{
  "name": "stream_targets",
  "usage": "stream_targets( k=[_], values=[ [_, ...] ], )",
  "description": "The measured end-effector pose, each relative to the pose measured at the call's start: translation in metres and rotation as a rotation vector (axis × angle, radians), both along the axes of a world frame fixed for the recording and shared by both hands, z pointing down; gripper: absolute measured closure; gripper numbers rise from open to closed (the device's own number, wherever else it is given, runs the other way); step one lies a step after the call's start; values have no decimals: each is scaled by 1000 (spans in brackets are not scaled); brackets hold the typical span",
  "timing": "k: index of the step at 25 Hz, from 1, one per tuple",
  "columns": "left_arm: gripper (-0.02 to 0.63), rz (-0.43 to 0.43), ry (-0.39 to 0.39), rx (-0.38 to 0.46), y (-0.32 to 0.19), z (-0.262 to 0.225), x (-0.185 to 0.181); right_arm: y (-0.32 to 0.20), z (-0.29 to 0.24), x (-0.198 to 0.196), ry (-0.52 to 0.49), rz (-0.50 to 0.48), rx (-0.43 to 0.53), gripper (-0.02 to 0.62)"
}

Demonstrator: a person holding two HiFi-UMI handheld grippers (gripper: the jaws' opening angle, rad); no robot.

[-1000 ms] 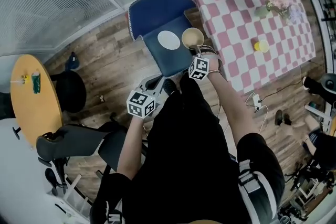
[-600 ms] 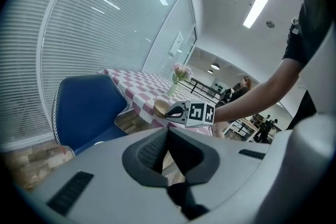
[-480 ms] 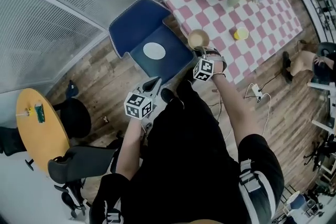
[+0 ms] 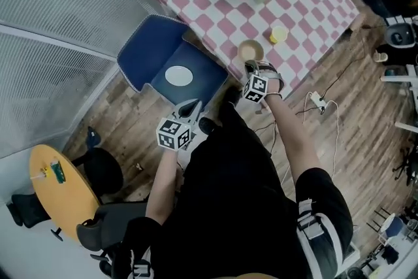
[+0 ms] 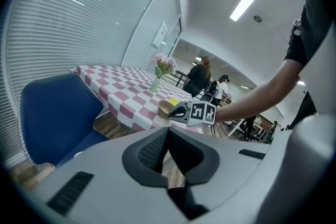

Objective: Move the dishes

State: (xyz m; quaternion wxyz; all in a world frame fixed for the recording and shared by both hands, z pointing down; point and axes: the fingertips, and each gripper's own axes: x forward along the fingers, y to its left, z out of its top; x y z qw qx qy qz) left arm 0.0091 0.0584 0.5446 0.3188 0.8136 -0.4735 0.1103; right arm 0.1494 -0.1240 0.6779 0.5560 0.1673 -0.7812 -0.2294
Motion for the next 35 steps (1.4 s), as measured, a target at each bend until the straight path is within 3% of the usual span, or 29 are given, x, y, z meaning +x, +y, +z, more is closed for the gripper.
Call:
stream_targets(
  k=[10, 17, 29, 35],
  values=[
    [584, 83, -9, -1, -45, -2, 25, -27, 14, 53, 24, 108, -29, 557],
    [584, 119, -5, -9, -63, 1, 40, -33, 13, 56, 2, 118, -30, 549],
    [584, 145, 0, 7, -68, -5, 52, -33, -8, 64, -55, 146, -23, 466],
    [584, 101, 25, 15, -58, -3, 42, -21, -46, 39, -135, 110, 59, 463]
  ],
)
